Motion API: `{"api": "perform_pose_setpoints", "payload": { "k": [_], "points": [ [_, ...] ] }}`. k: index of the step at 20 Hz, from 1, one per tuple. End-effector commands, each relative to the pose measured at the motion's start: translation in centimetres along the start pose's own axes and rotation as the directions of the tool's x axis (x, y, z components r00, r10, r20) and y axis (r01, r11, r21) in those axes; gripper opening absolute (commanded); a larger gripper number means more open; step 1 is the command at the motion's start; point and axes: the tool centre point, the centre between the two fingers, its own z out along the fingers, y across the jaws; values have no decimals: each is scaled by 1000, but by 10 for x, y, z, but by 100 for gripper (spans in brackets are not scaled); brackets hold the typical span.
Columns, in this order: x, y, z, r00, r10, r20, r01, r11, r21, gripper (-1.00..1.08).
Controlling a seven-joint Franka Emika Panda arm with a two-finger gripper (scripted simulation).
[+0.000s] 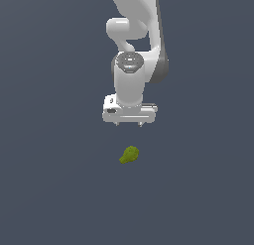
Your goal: Pick up the object and move it to a goal position.
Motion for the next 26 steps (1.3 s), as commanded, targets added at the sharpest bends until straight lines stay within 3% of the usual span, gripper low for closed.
{"api": "perform_pose_setpoints", "payload": {
  "k": [1, 10, 26],
  "points": [
    [0, 0, 0, 1000, 0, 0, 0, 1000, 0, 100],
    [-6, -23, 1, 999, -31, 20, 30, 999, 21, 100],
    [-2, -21, 3, 999, 36, 19, -36, 999, 21, 100]
  ]
}}
